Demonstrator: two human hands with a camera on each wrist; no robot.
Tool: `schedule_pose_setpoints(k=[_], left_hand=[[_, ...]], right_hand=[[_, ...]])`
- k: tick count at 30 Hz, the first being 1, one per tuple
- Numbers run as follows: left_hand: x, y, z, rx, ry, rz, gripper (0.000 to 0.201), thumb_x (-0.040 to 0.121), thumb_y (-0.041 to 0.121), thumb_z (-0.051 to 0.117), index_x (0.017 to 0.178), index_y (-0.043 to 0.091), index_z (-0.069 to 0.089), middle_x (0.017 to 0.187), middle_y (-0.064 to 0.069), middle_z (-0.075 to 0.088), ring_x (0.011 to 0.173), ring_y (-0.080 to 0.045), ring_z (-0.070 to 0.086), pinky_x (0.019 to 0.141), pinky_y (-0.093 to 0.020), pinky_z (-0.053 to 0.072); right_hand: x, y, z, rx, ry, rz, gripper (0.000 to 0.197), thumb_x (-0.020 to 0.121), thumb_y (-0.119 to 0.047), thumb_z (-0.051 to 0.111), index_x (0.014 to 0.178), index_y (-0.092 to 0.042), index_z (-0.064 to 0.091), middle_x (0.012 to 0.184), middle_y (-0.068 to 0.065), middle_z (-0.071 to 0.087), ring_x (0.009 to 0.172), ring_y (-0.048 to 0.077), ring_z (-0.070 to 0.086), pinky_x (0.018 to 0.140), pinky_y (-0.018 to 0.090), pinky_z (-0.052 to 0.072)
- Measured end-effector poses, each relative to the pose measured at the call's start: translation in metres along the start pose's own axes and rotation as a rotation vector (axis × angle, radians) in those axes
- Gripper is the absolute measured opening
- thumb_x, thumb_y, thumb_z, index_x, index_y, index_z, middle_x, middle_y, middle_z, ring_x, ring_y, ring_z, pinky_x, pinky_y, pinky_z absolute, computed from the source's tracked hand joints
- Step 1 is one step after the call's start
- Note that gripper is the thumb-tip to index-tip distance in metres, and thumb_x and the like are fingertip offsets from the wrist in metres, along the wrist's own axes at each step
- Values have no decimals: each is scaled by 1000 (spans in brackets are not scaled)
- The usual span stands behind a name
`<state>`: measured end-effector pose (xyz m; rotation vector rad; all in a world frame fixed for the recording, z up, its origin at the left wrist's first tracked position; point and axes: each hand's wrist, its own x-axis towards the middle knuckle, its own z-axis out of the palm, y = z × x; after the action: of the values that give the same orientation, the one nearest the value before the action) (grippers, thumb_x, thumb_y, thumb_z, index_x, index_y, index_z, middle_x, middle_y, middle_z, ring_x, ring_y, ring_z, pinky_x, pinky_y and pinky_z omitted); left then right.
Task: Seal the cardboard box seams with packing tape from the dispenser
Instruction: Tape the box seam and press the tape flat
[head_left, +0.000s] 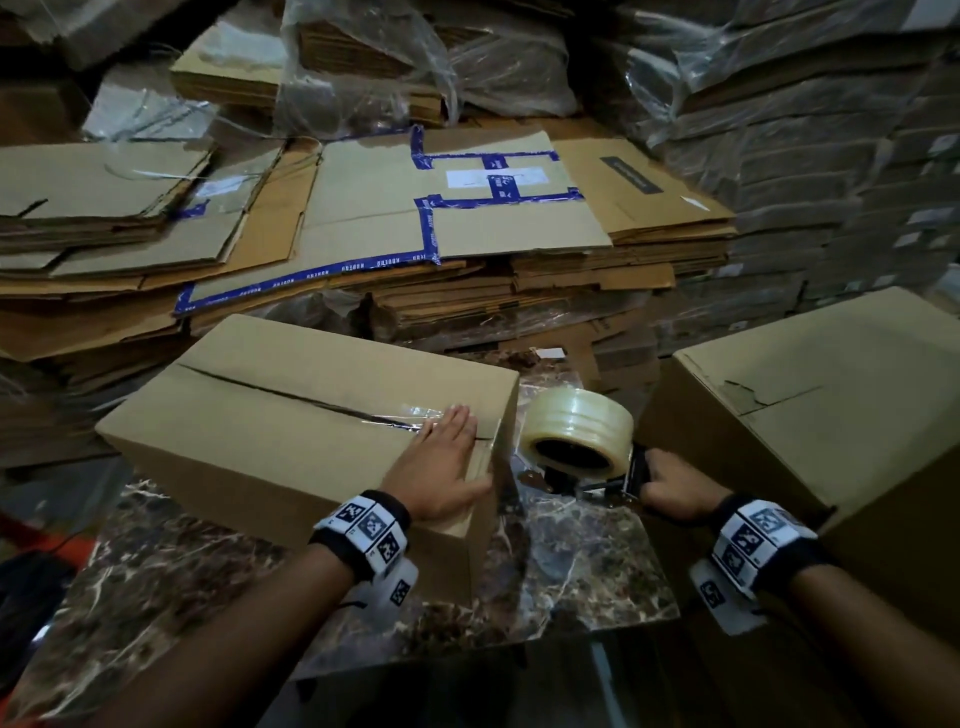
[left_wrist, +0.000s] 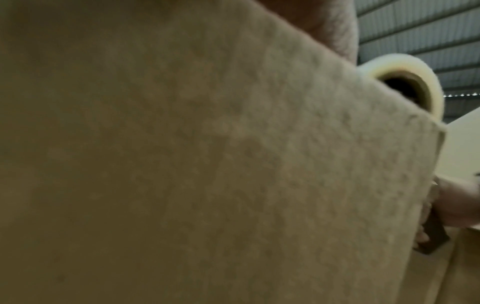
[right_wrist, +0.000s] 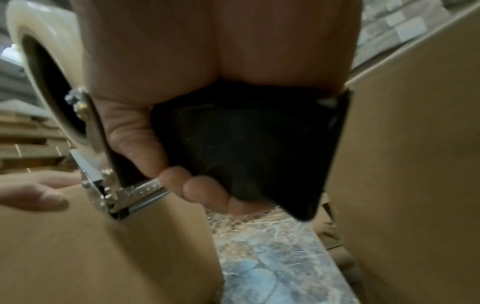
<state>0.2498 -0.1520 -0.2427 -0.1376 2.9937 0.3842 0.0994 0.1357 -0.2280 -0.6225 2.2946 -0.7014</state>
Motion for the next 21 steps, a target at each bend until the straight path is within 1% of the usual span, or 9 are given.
schedule_pose_setpoints(k=[2, 4, 6, 9, 12, 14, 16, 18, 21], left_hand=[[0, 1, 0, -4, 3, -1, 111, 69, 80, 13, 158, 14, 2, 165, -4, -5, 151, -13, -7, 119, -32, -6], [-1, 1, -1, -7, 1, 4, 110, 69, 80, 13, 157, 14, 1, 165, -3, -6, 151, -13, -8, 119, -32, -6], [-1, 0, 0, -3, 8, 8, 109, 71, 79, 13, 157, 14, 0, 165, -3, -7, 151, -13, -8, 120, -34, -5], [-1, 0, 2, 14, 7, 1, 102, 77, 72, 21, 157, 14, -3, 165, -4, -8, 151, -14, -8, 122, -35, -3], [-2, -1, 3, -3, 11, -3, 95, 83, 65, 29, 157, 15, -4, 165, -4, -8, 151, -14, -9, 123, -36, -2], [-2, -1, 3, 1, 18, -1, 91, 88, 62, 33, 157, 15, -3, 165, -4, -8, 151, -14, -9, 122, -35, -3], [-3, 0, 4, 17, 22, -3, 88, 91, 59, 36, 157, 15, -2, 165, -5, -9, 151, -14, -10, 121, -34, -5], [-2, 0, 3, 20, 23, -8, 87, 93, 58, 37, 157, 15, -3, 165, -4, -9, 151, -14, -10, 120, -33, -5], [-1, 0, 5, 19, 31, -13, 87, 93, 58, 38, 157, 16, -3, 165, -3, -10, 151, -13, -11, 118, -31, -7]], right_hand=[[-1, 3, -2, -19, 9, 3, 25, 65, -13, 61, 82, 4, 66, 77, 19, 71, 67, 31, 66, 57, 34, 46], [0, -5, -1, -37, 11, -4, 13, 69, -6, 60, 76, 4, 65, 72, 19, 68, 60, 24, 62, 54, 31, 44], [3, -18, 5, -31, 2, -12, 4, 72, -4, 59, 71, -3, 63, 67, 16, 65, 56, 21, 58, 51, 29, 43], [13, -30, 16, 89, -35, 9, 10, 64, -12, 55, 69, -7, 61, 58, 11, 59, 48, 21, 51, 48, 28, 40], [21, -34, 16, 110, -43, 46, 9, 67, -13, 54, 67, -6, 61, 55, 10, 56, 44, 20, 48, 47, 27, 38], [24, -28, 10, 17, 2, 85, 11, 71, -19, 59, 70, -9, 65, 60, 6, 64, 49, 22, 57, 49, 29, 45], [22, -12, 12, -182, -8, 132, 11, 80, -21, 61, 71, -15, 65, 70, 4, 67, 63, 25, 64, 60, 29, 50], [19, 9, 28, -267, -45, 189, 13, 87, -23, 60, 76, -17, 63, 77, 3, 63, 71, 23, 59, 67, 28, 46], [22, 35, 63, 47, -65, 271, 15, 81, -11, 63, 66, -16, 61, 64, 3, 59, 60, 19, 53, 61, 28, 42]])
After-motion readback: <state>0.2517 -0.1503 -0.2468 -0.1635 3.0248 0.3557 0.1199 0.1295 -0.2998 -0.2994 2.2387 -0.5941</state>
